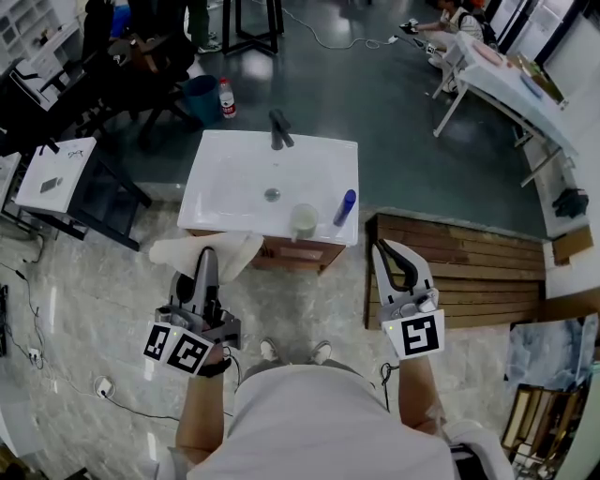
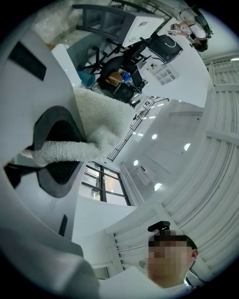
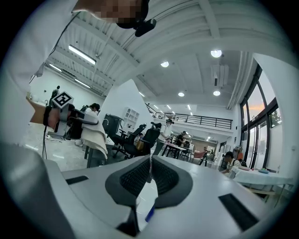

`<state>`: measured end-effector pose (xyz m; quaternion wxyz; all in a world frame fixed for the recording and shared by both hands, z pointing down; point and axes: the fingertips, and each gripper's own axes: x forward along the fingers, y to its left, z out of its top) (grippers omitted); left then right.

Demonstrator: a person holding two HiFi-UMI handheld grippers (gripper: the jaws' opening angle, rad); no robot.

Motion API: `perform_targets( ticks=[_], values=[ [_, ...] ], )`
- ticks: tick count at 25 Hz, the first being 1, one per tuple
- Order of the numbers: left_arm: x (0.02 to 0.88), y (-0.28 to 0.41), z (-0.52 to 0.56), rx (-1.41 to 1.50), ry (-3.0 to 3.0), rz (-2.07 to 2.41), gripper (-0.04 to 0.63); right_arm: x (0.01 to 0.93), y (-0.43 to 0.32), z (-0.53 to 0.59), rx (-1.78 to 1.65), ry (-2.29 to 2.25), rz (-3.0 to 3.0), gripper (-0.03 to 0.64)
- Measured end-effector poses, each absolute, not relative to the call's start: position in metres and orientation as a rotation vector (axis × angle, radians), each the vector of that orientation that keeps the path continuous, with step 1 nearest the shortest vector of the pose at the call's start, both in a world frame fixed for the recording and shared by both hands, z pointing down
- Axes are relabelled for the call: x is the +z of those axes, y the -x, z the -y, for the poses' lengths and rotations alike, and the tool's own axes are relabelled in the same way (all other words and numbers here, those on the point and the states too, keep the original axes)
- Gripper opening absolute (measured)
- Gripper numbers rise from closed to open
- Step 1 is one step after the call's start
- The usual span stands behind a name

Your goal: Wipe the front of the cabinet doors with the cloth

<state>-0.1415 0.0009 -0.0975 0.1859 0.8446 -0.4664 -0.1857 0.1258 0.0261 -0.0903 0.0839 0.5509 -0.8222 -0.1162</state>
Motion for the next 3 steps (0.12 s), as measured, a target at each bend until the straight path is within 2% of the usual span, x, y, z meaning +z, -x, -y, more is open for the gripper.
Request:
perform_targets(
  ticks=[3],
  values=[
    [-0.0971,0.1424,-0.0006,-0.524,-2.379,1.319,0.052,-0.0877,-0.1251,-0.0253,-0.339,-1.634,2.460,0.044]
  ],
)
